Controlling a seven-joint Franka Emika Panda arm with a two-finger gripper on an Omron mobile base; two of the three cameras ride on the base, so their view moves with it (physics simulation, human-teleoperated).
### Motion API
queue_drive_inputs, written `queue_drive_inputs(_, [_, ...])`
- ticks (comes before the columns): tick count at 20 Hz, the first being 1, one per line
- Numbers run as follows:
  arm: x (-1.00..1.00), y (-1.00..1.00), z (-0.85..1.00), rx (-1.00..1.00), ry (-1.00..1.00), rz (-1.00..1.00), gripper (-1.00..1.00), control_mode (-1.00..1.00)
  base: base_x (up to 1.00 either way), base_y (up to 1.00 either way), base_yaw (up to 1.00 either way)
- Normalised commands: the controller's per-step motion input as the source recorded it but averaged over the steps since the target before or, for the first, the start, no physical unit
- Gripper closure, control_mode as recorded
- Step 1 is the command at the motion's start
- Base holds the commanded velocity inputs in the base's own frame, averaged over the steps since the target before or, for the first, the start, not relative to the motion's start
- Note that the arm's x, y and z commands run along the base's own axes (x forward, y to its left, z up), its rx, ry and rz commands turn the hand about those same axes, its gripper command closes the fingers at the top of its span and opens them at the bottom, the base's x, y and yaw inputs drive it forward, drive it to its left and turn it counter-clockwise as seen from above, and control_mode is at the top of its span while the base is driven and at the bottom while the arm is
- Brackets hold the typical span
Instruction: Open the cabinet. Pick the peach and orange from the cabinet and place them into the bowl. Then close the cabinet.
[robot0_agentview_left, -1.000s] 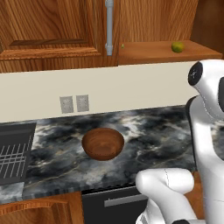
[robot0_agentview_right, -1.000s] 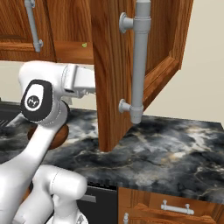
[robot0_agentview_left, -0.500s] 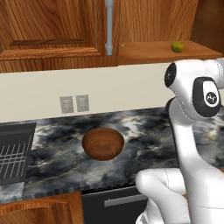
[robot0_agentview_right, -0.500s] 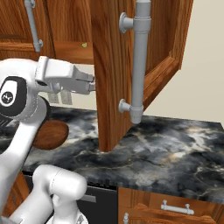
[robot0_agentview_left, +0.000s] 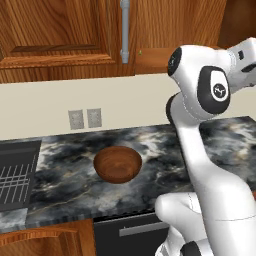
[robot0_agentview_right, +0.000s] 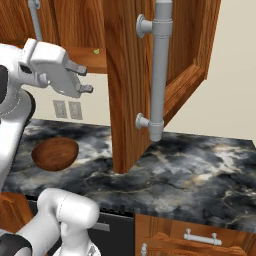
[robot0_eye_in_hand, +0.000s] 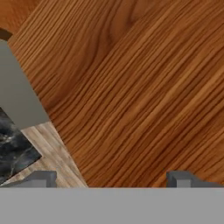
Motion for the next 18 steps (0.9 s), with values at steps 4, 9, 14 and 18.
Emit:
queue_drive_inputs(4, [0.18, 0.38, 0.00, 0.19, 0.00, 0.03, -1.00, -1.00, 0.00, 0.00, 0.00])
queue_drive_inputs(9, [0.14, 0.42, 0.00, 0.17, -0.02, 0.02, -1.00, -1.00, 0.00, 0.00, 0.00])
queue_drive_inputs(14, [0.05, 0.42, 0.00, 0.14, -0.13, 0.00, -1.00, -1.00, 0.00, 0.00, 0.00])
queue_drive_inputs(18, [0.03, 0.38, 0.00, 0.16, -0.16, 0.00, -1.00, -1.00, 0.00, 0.00, 0.00])
